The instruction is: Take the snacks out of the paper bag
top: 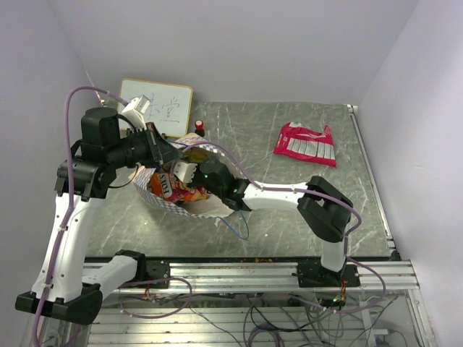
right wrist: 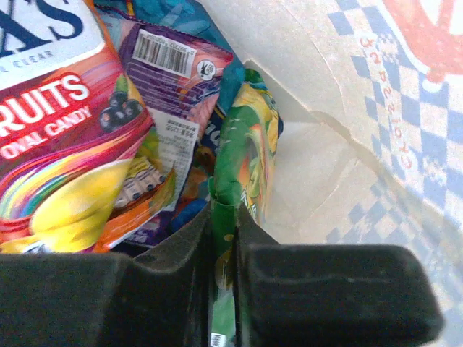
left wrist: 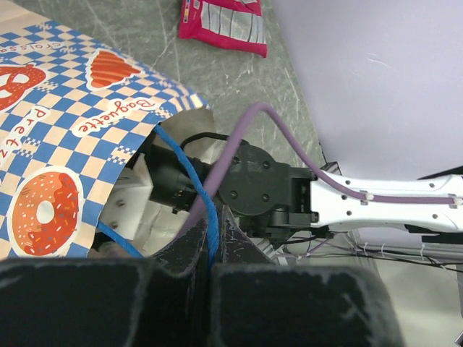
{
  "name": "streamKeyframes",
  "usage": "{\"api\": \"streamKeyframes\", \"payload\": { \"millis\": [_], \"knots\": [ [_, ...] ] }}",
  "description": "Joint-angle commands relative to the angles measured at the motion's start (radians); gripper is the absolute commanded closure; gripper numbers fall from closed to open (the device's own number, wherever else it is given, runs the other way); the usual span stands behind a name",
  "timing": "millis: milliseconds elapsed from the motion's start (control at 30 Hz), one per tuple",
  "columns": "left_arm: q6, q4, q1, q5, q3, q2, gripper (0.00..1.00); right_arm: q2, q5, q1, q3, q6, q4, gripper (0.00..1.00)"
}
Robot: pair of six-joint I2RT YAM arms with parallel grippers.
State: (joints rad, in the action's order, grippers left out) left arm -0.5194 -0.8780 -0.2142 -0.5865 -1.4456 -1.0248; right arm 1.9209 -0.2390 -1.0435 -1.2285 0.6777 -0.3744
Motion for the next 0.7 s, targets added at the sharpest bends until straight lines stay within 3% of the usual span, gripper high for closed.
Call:
{"api": "streamKeyframes", "payload": {
  "millis": [0,33,233,367,667],
  "knots": [
    [0.015,0.003,-0.005,0.04,-0.033,-0.009,0.93,-0.087,0.03,-0.002,0.027,-0.086,0.024,0.96],
    [0.015,0.011,-0.005,0.048,-0.035,-0.01,0.93,-0.094,0.026,-0.001,0.031,-0.098,0.04,1.0],
    [0.023,0.011,-0.005,0.057,-0.075,-0.049,0.93,-0.219,0.078,-0.001,0.054,-0.148,0.116,1.0],
    [-0.027,0.07,-0.005,0.055,-0.023,-0.054,0.93,-0.309,0.123,-0.001,0.038,-0.206,0.197,1.0],
    [-0.06,0.164,-0.004,0.044,0.03,-0.098,0.93,-0.618,0.224,-0.002,0.047,-0.301,0.528,1.0]
  ]
}}
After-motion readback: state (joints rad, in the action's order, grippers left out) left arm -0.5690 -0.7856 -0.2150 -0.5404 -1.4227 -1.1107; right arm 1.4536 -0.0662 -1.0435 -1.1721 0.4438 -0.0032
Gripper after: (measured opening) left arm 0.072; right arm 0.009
